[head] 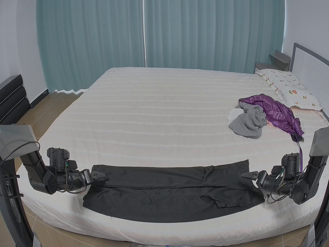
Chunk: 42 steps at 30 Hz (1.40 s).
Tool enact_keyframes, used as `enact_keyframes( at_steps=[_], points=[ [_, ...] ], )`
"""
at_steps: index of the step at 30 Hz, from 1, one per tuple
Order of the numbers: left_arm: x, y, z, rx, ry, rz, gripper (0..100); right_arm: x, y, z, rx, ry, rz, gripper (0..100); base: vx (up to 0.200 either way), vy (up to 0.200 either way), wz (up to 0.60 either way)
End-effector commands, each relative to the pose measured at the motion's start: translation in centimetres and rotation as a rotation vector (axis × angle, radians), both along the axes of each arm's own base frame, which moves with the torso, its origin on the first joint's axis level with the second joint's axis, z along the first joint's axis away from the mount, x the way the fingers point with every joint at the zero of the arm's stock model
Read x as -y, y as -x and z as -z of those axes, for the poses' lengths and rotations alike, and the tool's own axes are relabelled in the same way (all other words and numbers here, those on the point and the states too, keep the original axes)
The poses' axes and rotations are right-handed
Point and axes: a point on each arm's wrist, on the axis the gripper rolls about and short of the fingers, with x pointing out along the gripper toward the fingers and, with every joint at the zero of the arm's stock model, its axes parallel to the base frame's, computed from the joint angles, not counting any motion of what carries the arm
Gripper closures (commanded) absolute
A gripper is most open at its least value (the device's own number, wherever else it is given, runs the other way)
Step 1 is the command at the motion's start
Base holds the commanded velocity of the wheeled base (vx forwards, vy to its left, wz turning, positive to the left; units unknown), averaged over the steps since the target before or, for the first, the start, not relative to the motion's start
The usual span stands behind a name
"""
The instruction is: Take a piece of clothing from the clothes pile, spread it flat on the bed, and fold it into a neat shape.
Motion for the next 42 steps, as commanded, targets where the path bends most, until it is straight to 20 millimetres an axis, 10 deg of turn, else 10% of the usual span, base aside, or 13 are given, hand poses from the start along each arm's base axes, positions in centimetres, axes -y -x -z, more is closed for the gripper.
enact_keyframes(
  at_steps=[1, 11, 12, 42],
  points=[
    [0.5, 0.7, 0.6, -0.033, -0.002, 0.019, 0, 0.0, 0.0, 0.1, -0.006, -0.002, -0.003, 0, 0.0, 0.0, 0.0],
    [1.1, 1.0, 0.5, -0.01, -0.006, 0.035, 0, -0.2, 0.3, 0.2, -0.015, -0.001, -0.009, 0, 0.0, 0.0, 0.0],
    [1.2, 1.1, 0.4, -0.009, -0.007, 0.037, 100, -0.1, 0.3, 0.2, -0.014, -0.001, -0.007, 0, 0.0, 0.0, 0.0],
    [1.1, 1.6, -0.8, -0.002, 0.022, -0.012, 100, 1.5, 0.1, 0.0, 0.001, -0.026, 0.063, 0, 0.0, 0.0, 0.0]
  ],
)
